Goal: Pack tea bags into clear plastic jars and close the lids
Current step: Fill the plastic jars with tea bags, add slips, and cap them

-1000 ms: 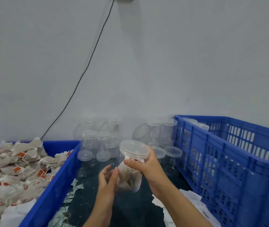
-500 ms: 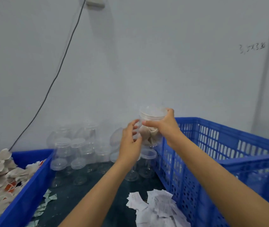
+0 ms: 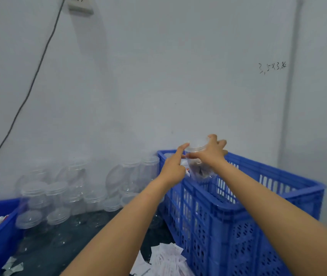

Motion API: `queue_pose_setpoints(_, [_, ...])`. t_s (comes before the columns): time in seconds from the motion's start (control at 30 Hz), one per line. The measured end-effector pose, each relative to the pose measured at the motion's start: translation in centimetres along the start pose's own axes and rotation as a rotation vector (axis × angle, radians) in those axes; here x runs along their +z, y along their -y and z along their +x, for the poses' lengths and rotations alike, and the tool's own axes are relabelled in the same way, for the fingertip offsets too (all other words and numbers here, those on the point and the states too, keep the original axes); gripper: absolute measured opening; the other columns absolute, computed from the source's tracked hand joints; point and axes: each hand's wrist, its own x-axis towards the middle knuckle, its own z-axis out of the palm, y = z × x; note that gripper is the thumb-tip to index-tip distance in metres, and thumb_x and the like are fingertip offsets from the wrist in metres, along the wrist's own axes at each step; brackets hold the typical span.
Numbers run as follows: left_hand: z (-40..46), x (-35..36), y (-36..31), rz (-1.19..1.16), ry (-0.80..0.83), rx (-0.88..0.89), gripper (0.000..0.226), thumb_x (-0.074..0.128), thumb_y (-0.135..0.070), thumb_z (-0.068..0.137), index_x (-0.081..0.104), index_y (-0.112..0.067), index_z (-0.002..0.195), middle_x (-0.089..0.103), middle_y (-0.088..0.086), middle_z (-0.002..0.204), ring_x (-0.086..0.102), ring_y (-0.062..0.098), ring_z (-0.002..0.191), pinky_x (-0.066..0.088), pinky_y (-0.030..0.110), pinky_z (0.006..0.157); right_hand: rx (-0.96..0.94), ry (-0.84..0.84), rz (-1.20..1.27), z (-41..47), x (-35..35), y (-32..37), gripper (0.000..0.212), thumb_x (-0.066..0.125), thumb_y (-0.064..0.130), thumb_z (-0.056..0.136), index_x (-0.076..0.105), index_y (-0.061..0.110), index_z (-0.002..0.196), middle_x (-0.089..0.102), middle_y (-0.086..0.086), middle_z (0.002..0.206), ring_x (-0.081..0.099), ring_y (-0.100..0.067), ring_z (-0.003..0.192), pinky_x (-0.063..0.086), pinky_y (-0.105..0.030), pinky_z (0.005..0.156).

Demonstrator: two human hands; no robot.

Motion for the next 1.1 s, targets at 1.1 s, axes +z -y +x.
queue_pose_setpoints(1.1, [1.5,0.6,6.1,0.589,0.038,0.133,0.042,0.022,-0.036,0.105,0.051,-0.021,0.132,0.049,-0.004,0.140,0.036,0.016,0.132,0.029,0.038,0.106,0.353,0.606,0.043,3.5,3.1,-3.5,0.081,0.045,-0.017,0.086,0.013,0.020,0.150,0.013,-0.017,0.154,0.032,-0.048,0.130,0.041,-0.069,0.093])
